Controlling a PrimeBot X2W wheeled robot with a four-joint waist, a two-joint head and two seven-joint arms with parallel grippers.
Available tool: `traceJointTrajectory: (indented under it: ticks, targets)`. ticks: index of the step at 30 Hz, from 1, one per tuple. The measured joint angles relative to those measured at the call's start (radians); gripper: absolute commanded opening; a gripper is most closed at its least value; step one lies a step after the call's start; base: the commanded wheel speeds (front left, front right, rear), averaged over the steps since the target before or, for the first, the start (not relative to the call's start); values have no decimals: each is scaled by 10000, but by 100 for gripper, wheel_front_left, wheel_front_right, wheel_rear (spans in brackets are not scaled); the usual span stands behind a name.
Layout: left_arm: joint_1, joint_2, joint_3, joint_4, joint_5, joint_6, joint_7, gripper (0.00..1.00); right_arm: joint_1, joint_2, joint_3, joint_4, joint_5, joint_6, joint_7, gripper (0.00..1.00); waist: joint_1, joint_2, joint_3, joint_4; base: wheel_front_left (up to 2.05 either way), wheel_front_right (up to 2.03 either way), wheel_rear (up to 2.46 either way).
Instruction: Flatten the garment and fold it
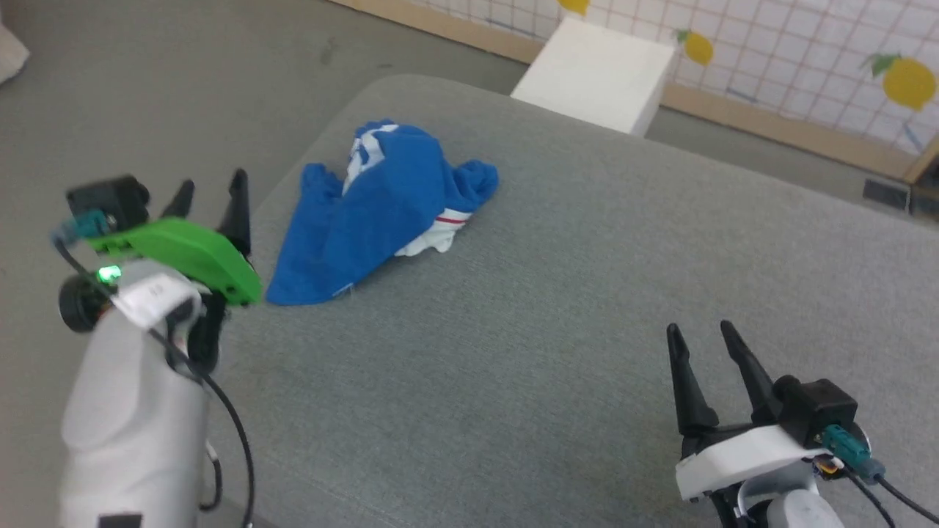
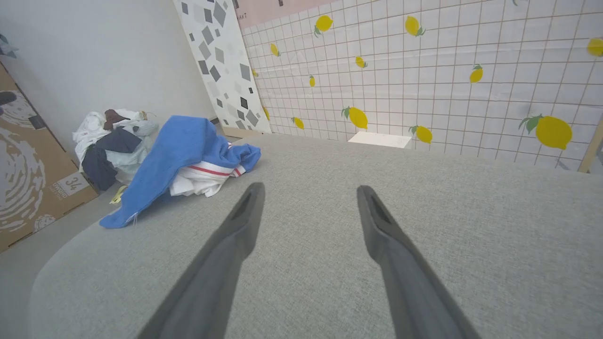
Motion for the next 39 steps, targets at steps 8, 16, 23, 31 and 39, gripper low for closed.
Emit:
traceJointTrajectory:
  ticks: [8, 16, 23, 31, 39]
  targets:
    - [-1706, 665, 382, 1417, -884, -88, 2182, 100, -493, 0, -247, -290, -568, 0, 25, 100, 0, 0, 966, -761, 0, 0, 0]
    - [-2985, 1055, 449, 2399, -1553, -90, 4428, 100, -763, -36, -516, -813, -982, 0, 240, 100, 0, 1, 2108, -1556, 0, 0, 0]
    - [-3532, 1204, 337, 3022, -1831, 205, 6251, 100, -820, -161, -782, -1206, -1074, 0, 314, 100, 0, 1, 3035, -2145, 0, 0, 0]
    - [-3583, 1212, 196, 2874, -1941, 1009, 7868, 100, -818, -215, -1097, -1695, -1081, 0, 447, 100, -1, 1, 4004, -2577, 0, 0, 0]
    - [-3512, 1338, 295, 2479, -2194, 1292, 8192, 0, -819, -213, -1085, -1845, -1093, 0, 460, 100, -1, 1, 4222, -2670, 0, 0, 0]
